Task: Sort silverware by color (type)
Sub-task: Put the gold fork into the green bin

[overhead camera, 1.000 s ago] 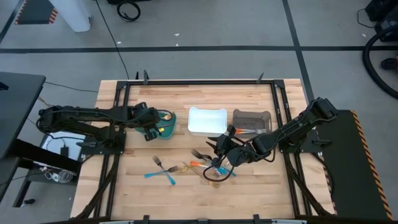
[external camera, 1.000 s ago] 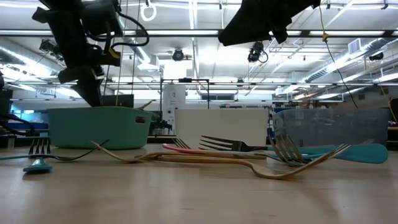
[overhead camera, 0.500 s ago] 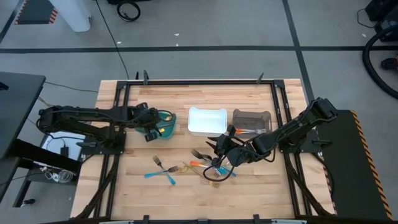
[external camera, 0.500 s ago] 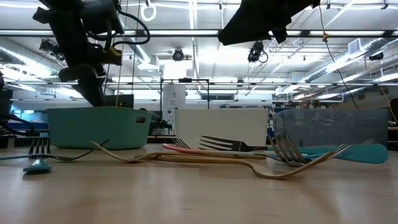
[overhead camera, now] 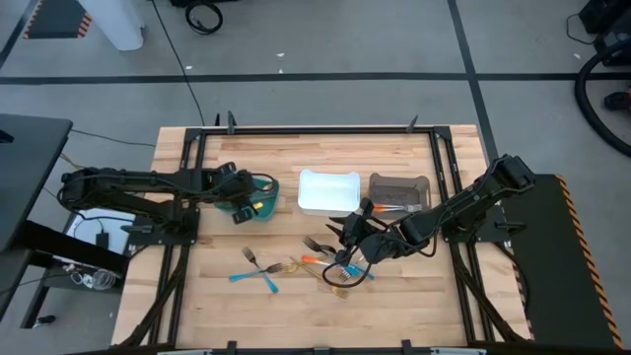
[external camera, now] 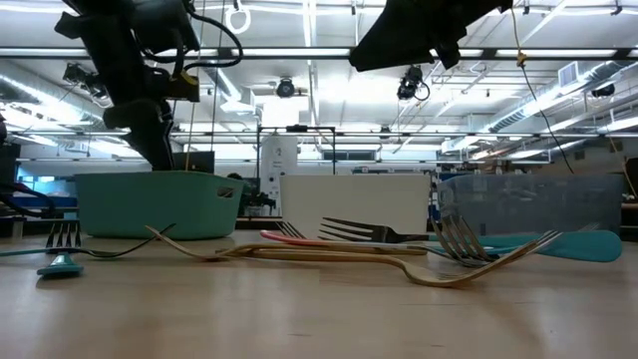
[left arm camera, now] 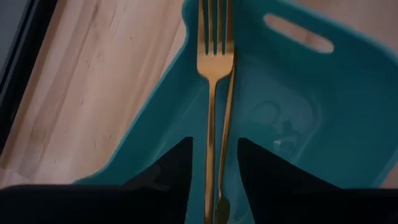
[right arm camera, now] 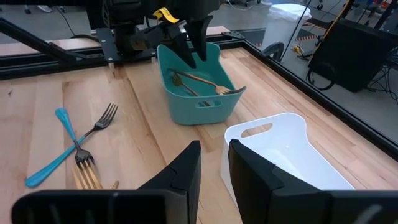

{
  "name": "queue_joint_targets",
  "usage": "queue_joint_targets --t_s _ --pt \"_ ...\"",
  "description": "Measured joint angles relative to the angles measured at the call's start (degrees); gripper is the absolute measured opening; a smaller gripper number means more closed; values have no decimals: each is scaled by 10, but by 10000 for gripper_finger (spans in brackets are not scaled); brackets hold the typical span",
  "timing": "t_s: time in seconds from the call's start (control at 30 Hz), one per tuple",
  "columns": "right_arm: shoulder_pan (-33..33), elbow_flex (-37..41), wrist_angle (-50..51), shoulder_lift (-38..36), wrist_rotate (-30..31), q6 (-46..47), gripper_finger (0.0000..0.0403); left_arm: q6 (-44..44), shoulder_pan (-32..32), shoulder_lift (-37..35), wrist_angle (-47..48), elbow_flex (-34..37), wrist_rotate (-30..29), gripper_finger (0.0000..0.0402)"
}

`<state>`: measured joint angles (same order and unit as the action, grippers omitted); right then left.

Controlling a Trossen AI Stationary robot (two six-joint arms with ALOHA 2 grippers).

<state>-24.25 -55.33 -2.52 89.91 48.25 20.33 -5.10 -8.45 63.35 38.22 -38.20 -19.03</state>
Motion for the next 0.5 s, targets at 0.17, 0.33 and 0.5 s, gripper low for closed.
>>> queue_joint_targets --t_s 0.17,0.33,0.5 --pt "0 0 0 0 0 -5 89 -3 0 0 -23 0 5 137" --pt "0 0 -4 0 -1 -8 89 -16 0 7 -92 24 8 137" --pt "0 0 -6 0 -3 -10 89 -17 4 34 -118 26 47 137"
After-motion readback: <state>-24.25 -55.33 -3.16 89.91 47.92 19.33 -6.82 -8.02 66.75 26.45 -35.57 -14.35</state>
